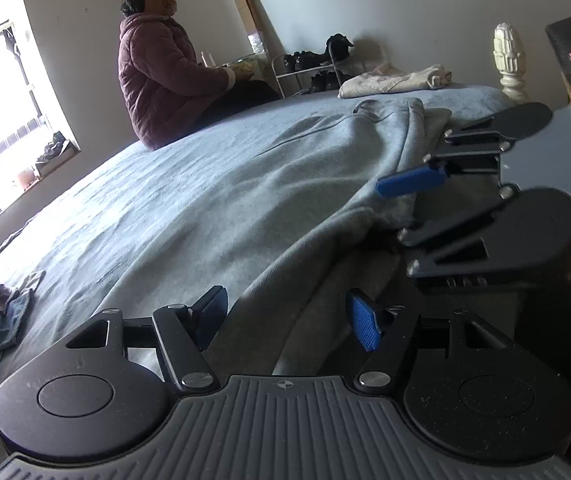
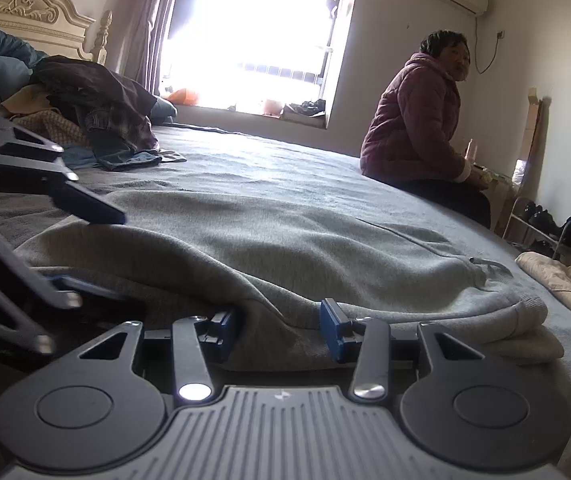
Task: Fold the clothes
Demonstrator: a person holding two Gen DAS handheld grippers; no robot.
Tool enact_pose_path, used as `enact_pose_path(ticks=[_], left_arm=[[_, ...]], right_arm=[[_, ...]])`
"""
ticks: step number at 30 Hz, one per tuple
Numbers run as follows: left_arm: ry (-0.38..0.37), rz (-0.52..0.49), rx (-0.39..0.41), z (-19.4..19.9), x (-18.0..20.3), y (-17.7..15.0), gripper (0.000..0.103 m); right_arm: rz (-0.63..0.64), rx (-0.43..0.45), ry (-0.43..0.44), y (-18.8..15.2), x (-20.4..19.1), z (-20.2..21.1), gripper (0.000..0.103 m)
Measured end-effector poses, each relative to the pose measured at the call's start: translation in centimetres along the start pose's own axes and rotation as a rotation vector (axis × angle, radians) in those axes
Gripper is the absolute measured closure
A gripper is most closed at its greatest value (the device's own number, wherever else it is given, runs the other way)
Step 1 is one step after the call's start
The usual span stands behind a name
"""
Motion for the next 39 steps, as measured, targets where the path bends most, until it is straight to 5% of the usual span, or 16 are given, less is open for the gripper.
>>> enact_pose_path(ticks=[6,13,21,26,33,35,39], left_arm=[[0.029,0.000,-0.008,1.7,0.3,-1.9,0.037],[0.032,0.120,0.025,4.1,-1.9,-3.0,0.037],[0.067,0.147,0.017,3.2,-4.3,-3.1,0.036],[0.065,0.098,-0.028,1.3,-4.0,-3.7,0.037],[0.082,0.010,-0.038,0.0,-2.9,-3.7,0.038],[0.081,-0.006,-0.028,-0.1,-2.7,-3.6,0.042],[0.047,0.028,-0.016,-0.4,-3.2,-3.2,0.073]], right_arm=[[-0.020,-0.007,0.023,0.5,-0.5,0.0,0.054],[0.016,-0.007,-0.006,0.8,-1.3,0.5,0.052],[0.060,0.047,-0.011,1.0,-1.7,3.3,0.049],[0.119,0.085,0.057,1.1,-3.4,5.1,0.050],[0.226,0.015,0.136,-0.1,-6.7,3.8,0.065],[0.233,0.006,0.148,-0.1,-7.0,3.3,0.072],[0.245,-0.003,0.165,-0.1,-7.4,2.4,0.081]])
Point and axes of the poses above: each gripper's, at about its wrist camera, not at the fingertips, and z roughly against the way its jaws point, x to its right, y to its top, the point moved 8 cm from there along -z, roughly the way its jaws point, and after that the axes turned 9 degrees about -x, right-handed, at the moved point
